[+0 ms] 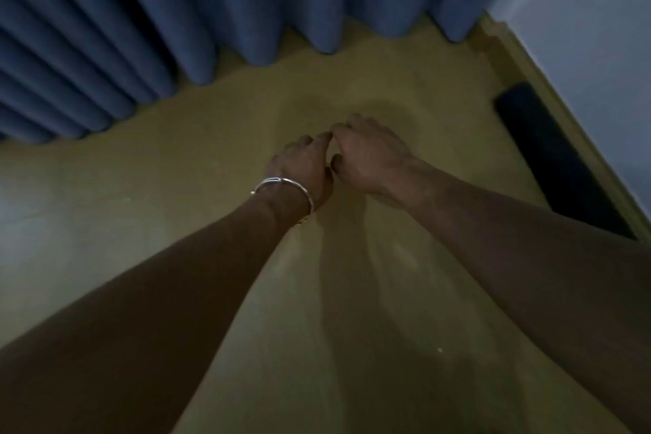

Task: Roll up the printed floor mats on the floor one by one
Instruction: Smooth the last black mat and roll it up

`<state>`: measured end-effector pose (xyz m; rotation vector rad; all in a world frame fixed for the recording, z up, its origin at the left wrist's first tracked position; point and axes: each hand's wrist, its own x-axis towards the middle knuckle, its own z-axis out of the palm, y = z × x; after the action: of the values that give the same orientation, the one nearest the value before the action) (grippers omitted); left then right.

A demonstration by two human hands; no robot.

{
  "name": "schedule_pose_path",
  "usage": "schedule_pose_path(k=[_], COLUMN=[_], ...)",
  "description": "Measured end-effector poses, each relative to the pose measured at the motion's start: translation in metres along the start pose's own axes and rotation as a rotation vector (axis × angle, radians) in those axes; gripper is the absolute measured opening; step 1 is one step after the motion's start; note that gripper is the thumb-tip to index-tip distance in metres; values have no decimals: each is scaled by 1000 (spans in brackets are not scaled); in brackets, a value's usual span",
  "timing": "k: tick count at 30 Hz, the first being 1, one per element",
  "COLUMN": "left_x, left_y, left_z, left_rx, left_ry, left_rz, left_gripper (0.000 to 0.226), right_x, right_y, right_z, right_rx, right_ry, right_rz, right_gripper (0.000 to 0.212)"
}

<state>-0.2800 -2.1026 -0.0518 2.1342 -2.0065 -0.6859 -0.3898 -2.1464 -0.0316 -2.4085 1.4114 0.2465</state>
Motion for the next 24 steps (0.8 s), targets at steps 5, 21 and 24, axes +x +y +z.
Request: schedule_pose_path(k=[5, 21, 24], left_x=[-52, -225, -257], left_y=[-122, -377, -407], left_z=[-53, -319, -394], left_rx=[8, 7, -87], left_ry=[114, 355, 437], left_rz=[-131, -384, -463], left_gripper=[50, 34, 35], right_x=[23, 47, 40], right_y=[-134, -574, -652], right_z=[5, -148, -201], right_rx=[-46, -641, -701], right_ry=[-53, -21, 24], right_rz=[-209, -685, -715], right_gripper=[45, 23, 22])
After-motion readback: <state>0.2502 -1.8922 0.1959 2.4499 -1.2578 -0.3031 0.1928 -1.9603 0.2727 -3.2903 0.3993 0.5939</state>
